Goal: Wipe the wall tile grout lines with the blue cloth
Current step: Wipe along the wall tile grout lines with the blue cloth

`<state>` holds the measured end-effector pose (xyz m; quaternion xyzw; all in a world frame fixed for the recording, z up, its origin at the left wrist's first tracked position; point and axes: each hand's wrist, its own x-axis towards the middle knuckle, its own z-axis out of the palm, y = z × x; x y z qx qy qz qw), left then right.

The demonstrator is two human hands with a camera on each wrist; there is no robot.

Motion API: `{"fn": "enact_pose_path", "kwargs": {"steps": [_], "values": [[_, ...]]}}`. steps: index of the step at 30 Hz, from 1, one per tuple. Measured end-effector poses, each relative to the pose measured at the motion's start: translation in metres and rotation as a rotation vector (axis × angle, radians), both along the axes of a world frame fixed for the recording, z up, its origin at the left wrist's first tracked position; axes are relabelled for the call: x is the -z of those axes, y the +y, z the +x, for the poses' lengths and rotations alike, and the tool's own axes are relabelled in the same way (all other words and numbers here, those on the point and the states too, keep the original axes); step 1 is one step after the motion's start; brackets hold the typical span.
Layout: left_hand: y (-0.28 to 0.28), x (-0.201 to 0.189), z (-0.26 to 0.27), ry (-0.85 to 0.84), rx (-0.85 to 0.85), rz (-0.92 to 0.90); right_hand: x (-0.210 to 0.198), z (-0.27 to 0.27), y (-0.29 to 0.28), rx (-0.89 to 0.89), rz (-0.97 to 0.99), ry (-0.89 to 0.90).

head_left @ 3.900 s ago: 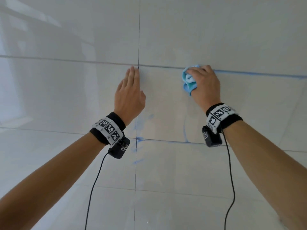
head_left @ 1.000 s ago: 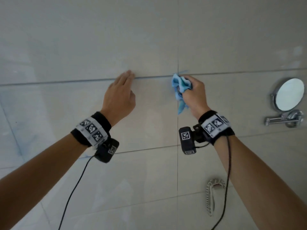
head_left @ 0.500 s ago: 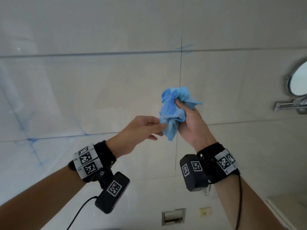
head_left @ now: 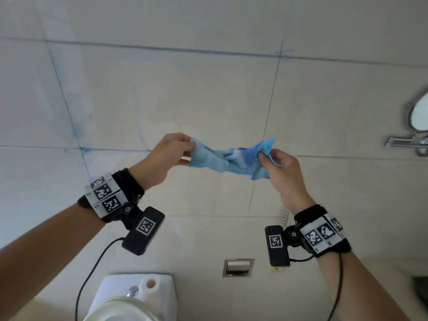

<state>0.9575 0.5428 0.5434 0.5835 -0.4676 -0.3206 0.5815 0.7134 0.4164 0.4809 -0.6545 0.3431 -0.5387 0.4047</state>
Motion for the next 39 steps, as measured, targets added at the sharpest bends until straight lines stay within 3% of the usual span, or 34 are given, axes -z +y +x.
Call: {"fn": "enact_pose_path", "kwargs": {"steps": [4, 6, 9, 12, 14, 16, 19, 22, 24, 28, 33, 39], "values": [[0.001, 0.018, -0.012, -0.001, -0.086, 0.049, 0.007, -0.014, 0.005, -0.023, 0.109, -0.145], [-0.003, 0.029, -0.023, -0.052, -0.008, 0.162, 0.003, -0.015, -0.003, -0.195, 0.225, -0.252], [-0.027, 0.044, -0.031, -0.335, 0.122, 0.344, -0.006, -0.018, -0.029, -0.482, 0.286, -0.289], [-0.062, 0.04, -0.028, -0.334, 0.104, 0.138, -0.023, -0.021, -0.057, -0.66, 0.27, -0.217], [-0.083, 0.032, -0.029, -0.341, 0.326, 0.057, -0.033, -0.024, -0.075, -0.726, 0.259, -0.169], [-0.101, 0.031, -0.034, -0.368, 0.577, 0.106, -0.039, -0.027, -0.091, -0.751, 0.24, -0.093], [-0.119, 0.034, -0.043, -0.333, 0.699, 0.119, -0.045, -0.031, -0.111, -0.772, 0.229, 0.035], [-0.132, 0.04, -0.045, -0.256, 0.644, 0.099, -0.05, -0.039, -0.122, -0.742, 0.191, 0.172], [-0.138, 0.039, -0.042, -0.311, 0.528, 0.04, -0.054, -0.042, -0.13, -0.708, 0.19, 0.194], [-0.147, 0.024, -0.041, -0.412, 0.252, -0.099, -0.045, -0.037, -0.144, -0.628, 0.343, -0.03], [-0.157, -0.002, -0.037, -0.528, 0.078, -0.086, 0.005, -0.012, -0.119, -0.686, 0.779, -0.167], [-0.153, -0.028, -0.014, -0.384, -0.073, -0.026, 0.007, 0.008, -0.114, -0.714, 0.791, -0.524]]}}
